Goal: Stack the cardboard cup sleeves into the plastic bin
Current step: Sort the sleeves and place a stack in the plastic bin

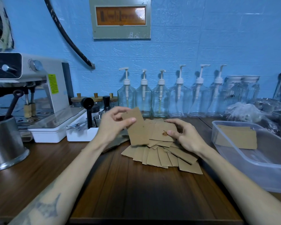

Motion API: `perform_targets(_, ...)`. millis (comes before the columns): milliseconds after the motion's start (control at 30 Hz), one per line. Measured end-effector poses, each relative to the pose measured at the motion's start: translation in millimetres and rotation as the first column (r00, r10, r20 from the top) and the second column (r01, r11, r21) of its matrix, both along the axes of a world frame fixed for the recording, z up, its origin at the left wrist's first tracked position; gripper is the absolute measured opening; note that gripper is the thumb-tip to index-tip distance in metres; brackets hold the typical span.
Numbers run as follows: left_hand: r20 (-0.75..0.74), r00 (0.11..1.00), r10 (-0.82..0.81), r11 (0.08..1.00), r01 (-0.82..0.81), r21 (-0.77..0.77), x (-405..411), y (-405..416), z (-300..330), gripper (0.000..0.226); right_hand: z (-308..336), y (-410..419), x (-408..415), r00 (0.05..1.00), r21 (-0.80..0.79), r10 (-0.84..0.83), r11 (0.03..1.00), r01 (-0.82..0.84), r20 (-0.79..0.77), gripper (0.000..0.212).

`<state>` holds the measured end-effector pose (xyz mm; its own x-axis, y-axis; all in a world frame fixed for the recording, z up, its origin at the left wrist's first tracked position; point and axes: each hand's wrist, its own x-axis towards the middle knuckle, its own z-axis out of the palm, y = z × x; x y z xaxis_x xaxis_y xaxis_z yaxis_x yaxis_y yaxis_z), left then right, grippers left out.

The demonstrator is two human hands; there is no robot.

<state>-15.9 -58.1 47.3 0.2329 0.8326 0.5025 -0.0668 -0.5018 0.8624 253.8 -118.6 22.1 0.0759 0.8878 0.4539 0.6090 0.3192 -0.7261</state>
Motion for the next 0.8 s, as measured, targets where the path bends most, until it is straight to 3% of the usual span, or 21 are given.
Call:
perform_targets(100,-0.113,0.989,-0.097,0.995,0.099,0.005,14.0,-7.0,-9.1,0.045,-0.3,-0.5,0.1,1.0,0.0,0.003,1.0,-0.003,0.003,0.037)
perform_targets(267,-0.238,0.948,-0.209,0.973,0.225,0.042,28.8,-13.0,-20.3,0.086,-0.6,-0.6,-0.3,1.0,-0.008,0.018,1.0,-0.018,-0.007,0.038)
perform_targets(367,-0.248,0.955,-0.164,0.982,0.182,0.051,26.9,-11.3,-18.0,0.099,-0.8,-1.1,-0.9,1.0,-0.012,0.022,1.0,-0.022,-0.01,0.039)
perform_targets(433,-0.205,0.973,-0.105,0.992,0.117,0.048,21.5,-7.4,-12.9,0.09,-1.3,-1.0,-0.8,1.0,-0.007,0.019,1.0,-0.019,0.008,0.041)
perform_targets(533,-0.176,0.977,-0.117,0.989,0.13,0.067,15.4,-3.9,-9.7,0.06,-1.5,-0.7,-0.9,1.0,0.004,0.016,1.0,-0.016,0.008,0.043)
perform_targets(733,-0.434,0.901,-0.01,0.95,0.144,0.278,22.1,0.9,-22.4,0.046,-0.8,-1.3,-1.4,0.997,-0.013,0.075,0.997,-0.075,0.006,0.042)
perform_targets(800,-0.453,0.888,0.082,0.932,0.092,0.35,27.6,3.1,-26.9,0.044,-0.1,-2.5,-4.0,0.993,-0.013,0.117,0.993,-0.117,-0.014,0.043)
